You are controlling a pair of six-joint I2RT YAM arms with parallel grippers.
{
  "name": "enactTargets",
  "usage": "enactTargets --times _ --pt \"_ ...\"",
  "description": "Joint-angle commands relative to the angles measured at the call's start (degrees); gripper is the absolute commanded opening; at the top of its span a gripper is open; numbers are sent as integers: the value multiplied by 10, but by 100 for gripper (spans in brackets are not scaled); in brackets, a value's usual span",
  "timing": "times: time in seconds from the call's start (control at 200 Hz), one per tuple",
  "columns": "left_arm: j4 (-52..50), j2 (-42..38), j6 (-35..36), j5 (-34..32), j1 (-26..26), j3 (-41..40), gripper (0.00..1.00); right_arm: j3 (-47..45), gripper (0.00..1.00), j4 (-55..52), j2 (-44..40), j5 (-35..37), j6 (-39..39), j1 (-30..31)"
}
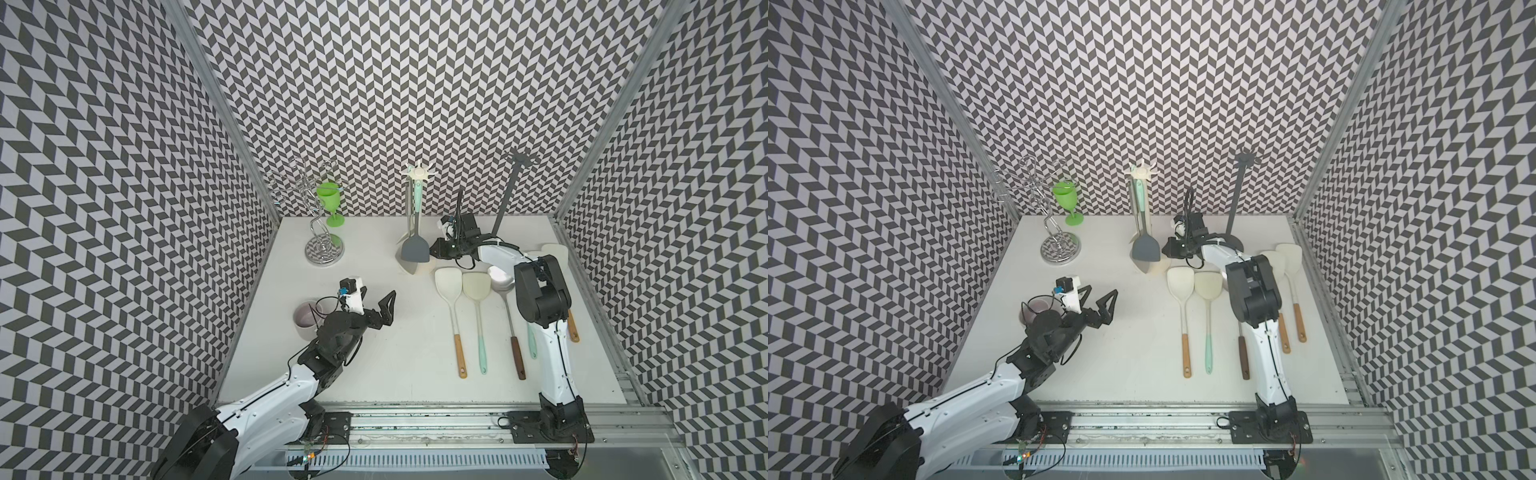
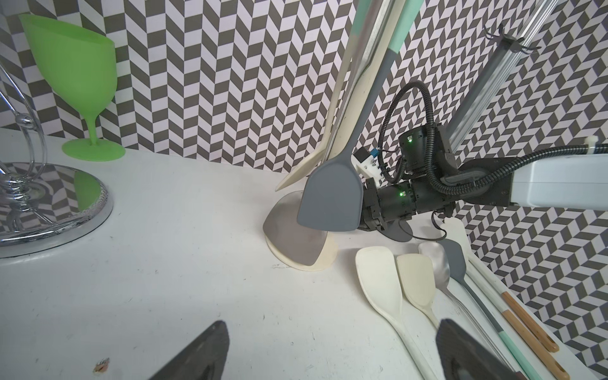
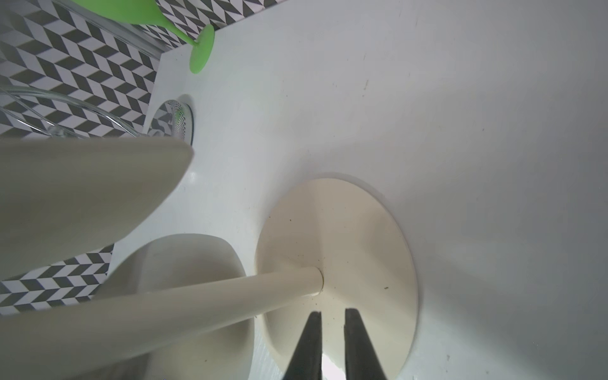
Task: Take the spatula off the kitchen utensil rack
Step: Adjust the spatula on the rack.
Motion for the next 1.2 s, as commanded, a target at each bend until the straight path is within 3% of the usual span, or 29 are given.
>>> enactTargets --times 0.0,0.471,0.876,1.197 --pt "17 4 3 8 3 19 100 10 13 -9 10 -20 -15 8" --pt "14 -8 5 6 5 17 100 83 14 -43 78 -39 -12 32" --pt "7 -28 8 -1 6 13 100 168 15 -15 152 -63 35 48" --pt "5 -41 6 -1 6 12 100 184 16 25 173 -75 69 59"
